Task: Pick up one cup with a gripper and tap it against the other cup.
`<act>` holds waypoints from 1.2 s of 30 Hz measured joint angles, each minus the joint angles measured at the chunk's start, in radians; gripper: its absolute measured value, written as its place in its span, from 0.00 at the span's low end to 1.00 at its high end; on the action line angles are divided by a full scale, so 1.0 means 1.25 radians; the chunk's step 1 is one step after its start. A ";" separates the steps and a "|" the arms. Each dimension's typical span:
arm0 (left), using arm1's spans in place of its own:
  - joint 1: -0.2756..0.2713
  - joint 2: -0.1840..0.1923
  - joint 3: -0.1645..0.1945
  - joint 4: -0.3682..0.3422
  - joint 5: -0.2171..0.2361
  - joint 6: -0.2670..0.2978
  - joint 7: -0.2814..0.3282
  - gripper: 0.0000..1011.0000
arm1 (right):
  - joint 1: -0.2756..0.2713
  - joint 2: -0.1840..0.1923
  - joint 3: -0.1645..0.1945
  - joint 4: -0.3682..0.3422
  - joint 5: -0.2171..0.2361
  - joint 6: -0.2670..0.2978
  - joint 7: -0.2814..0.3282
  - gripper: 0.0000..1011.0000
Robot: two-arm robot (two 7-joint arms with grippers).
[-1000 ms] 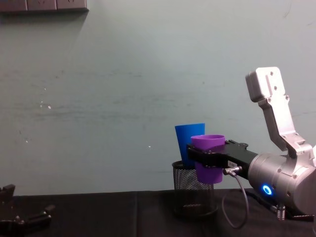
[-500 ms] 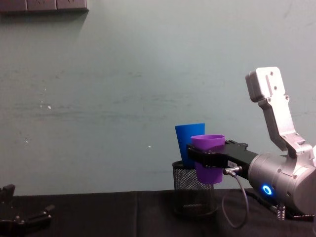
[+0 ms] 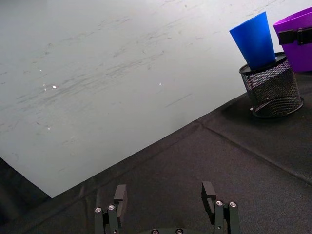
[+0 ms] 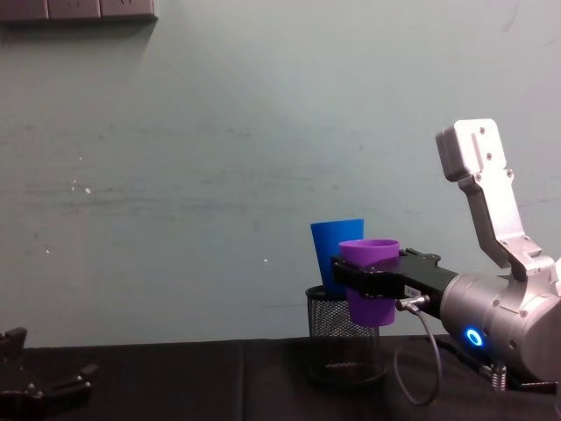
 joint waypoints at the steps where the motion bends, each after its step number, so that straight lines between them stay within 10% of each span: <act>1: 0.000 0.000 0.000 0.000 0.000 0.000 0.000 0.99 | 0.000 0.000 0.000 0.000 0.000 0.000 0.000 0.74; 36: 0.000 0.000 0.000 0.000 0.000 0.000 0.000 0.99 | 0.000 0.000 0.000 0.000 0.000 0.000 0.000 0.74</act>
